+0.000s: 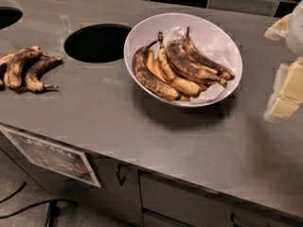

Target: Pick banana from white bowl

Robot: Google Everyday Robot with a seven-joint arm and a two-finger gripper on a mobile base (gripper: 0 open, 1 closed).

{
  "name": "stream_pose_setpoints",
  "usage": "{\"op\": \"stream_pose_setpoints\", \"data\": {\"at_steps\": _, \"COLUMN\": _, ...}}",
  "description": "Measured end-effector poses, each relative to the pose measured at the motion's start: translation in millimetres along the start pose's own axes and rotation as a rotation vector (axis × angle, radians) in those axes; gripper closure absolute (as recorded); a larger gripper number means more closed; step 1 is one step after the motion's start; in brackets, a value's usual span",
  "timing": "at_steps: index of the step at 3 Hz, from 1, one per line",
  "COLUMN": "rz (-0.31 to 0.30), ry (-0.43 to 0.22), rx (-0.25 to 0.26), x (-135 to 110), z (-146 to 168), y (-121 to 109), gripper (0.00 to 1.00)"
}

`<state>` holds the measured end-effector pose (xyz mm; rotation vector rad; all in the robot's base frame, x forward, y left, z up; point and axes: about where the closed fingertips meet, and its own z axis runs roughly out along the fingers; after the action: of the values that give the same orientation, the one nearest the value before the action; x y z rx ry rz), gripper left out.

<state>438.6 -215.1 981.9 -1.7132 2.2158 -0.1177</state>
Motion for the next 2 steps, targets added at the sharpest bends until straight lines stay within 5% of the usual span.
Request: {"op": "stream_pose_setpoints", "data": {"at_steps": 2, "rz": -0.004, "ry": -0.028, "rx": 0.028, "x": -20, "z": -8, "y": -14, "gripper": 0.00}}
